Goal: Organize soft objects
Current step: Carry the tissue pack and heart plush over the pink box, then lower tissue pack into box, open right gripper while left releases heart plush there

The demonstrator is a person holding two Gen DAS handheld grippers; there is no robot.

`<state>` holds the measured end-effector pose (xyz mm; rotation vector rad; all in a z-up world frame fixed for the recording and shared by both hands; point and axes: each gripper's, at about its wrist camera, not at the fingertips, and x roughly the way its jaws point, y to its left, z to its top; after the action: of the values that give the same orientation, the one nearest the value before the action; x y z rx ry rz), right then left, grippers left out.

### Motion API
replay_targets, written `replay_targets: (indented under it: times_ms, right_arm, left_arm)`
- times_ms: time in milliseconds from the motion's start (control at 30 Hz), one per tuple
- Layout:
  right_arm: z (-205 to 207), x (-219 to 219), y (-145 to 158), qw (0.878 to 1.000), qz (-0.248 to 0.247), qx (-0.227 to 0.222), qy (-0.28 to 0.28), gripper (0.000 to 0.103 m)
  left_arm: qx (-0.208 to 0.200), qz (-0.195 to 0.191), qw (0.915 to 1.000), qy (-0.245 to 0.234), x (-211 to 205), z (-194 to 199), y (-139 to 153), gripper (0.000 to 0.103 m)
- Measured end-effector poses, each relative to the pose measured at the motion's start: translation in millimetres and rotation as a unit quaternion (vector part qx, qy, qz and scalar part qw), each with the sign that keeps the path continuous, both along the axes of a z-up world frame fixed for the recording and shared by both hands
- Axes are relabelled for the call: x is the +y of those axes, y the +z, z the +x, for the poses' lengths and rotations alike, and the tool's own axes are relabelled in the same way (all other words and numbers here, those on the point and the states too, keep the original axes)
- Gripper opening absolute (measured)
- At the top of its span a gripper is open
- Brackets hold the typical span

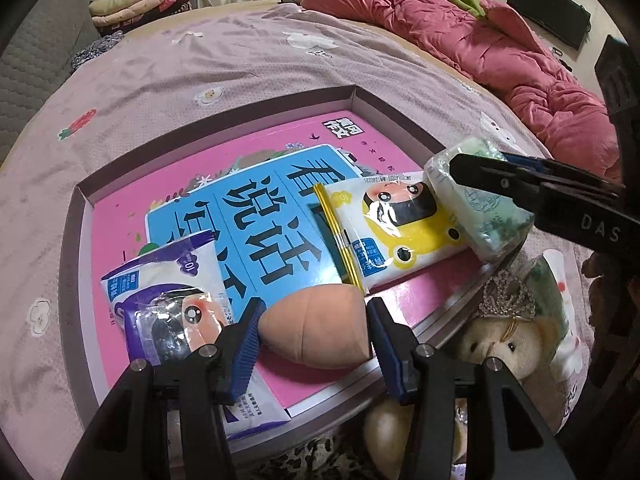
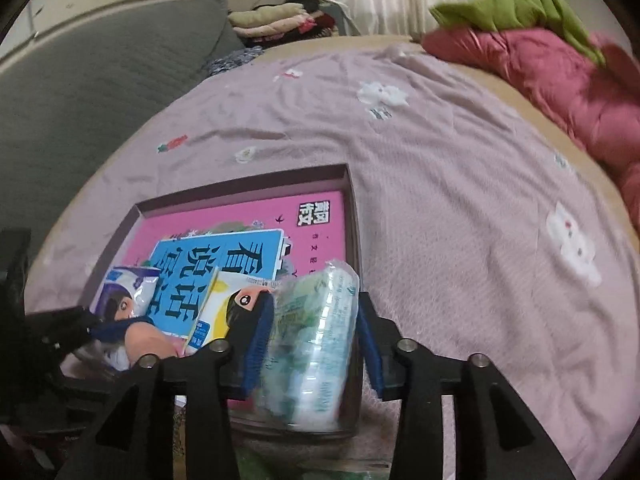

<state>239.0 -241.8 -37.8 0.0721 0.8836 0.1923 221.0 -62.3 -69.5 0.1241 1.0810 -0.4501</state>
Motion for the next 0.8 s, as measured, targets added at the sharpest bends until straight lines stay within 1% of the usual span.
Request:
replay_targets:
  times_ms: [67, 233, 500, 633, 800]
  right_arm:
    - [-1, 2, 0, 1.0, -0.008, 0.001, 0.008, 0.053]
    - [-4, -1, 6, 1.0, -0.027, -0.016, 0.001, 0.053]
    - [-4, 0, 9, 1.0, -0.022, -0.019, 0.005, 0.054]
    - [-5, 1, 11, 0.999, -0.023, -0.026, 0.009, 0.058]
    - [-5, 1, 12, 0.999, -0.022, -0.026, 0.009, 0.058]
  left_arm:
    - [0.0, 0.001, 1.0, 0.0, 0, 0, 0, 0.053]
    - [0.0, 0.002, 1.0, 0.0, 0, 0, 0, 0.052]
    - [0.005, -0.004, 1.0, -0.003, 3, 0, 0, 0.053]
    - [0.011, -0.014, 0.9998, -0.005, 5, 1, 0, 0.053]
    - [0.005, -0.018, 0.9998, -0.005, 5, 1, 3, 0.055]
